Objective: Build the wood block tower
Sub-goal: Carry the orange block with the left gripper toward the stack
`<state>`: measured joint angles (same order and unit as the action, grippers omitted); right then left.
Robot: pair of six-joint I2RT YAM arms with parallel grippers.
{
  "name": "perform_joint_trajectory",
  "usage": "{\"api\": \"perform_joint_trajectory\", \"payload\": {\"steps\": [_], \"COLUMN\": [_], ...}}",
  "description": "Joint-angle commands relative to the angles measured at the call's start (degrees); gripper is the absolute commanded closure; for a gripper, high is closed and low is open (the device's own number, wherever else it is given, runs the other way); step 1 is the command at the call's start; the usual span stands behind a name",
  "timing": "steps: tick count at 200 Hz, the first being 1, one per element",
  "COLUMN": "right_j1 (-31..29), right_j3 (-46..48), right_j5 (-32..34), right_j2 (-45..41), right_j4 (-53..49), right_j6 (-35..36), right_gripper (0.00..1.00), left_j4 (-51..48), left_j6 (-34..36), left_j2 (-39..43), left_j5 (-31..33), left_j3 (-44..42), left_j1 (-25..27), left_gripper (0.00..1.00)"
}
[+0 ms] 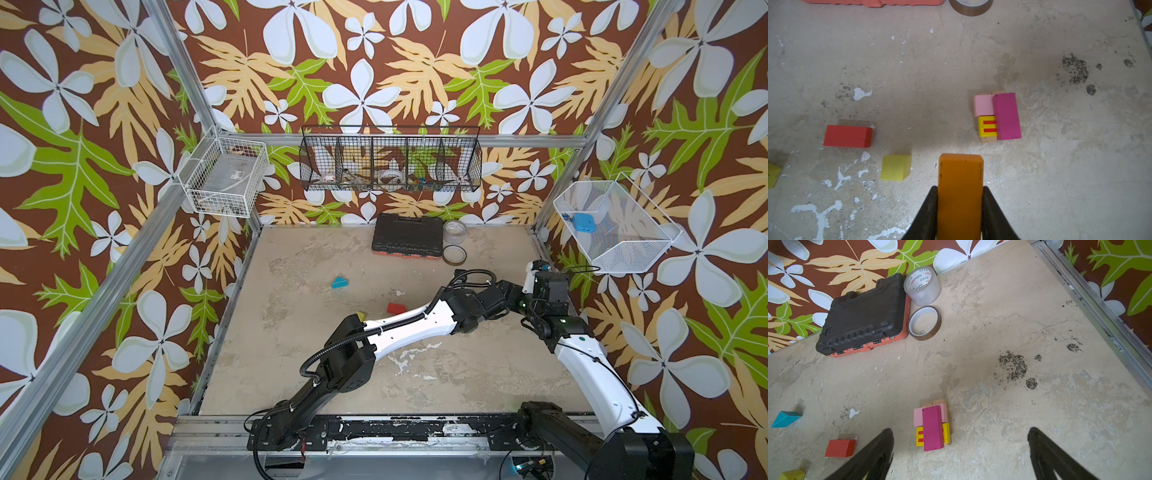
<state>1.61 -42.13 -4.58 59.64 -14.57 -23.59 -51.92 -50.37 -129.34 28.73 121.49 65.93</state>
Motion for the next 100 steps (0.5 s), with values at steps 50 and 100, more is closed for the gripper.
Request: {"api": "perform_joint_trajectory", "payload": {"steps": [50, 100], "right_j1": [8.9, 10.1], "right_j3": [1.1, 1.0], "right_j5": [-7.4, -9.7], "right_j2": [2.3, 4.0], "right_j4": [2.5, 3.9], "right_j6": [-2.7, -3.2], "right_gripper": [0.02, 0.02], "left_j4": [7.9, 7.4], "left_j6": [2.3, 3.8], "left_j2": [-5.8, -10.3], "left_j5": [-11.3, -14.2], "left_j3": [2.4, 6.4], "left_j1": [-3.7, -6.4], "left_gripper": [1.00, 1.00]}}
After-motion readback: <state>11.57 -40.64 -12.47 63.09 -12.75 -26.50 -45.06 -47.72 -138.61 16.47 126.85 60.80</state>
